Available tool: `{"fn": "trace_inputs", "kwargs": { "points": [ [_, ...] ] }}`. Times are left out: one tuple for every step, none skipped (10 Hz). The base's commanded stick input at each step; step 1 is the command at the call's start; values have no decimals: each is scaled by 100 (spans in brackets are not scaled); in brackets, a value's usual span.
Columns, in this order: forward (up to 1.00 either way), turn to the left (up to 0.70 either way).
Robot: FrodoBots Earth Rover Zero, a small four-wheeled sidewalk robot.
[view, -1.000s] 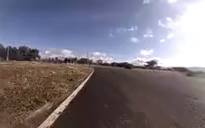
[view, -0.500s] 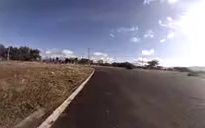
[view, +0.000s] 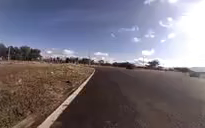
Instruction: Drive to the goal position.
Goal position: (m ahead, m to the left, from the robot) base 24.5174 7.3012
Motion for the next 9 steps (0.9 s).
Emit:
{"fn": "trace_inputs", "kwargs": {
  "points": [
    [45, 0],
    [45, 0],
    [45, 0],
    [45, 0],
    [45, -27],
    [45, -27],
    [45, -27],
    [45, -27],
    [45, -27]
  ]
}}
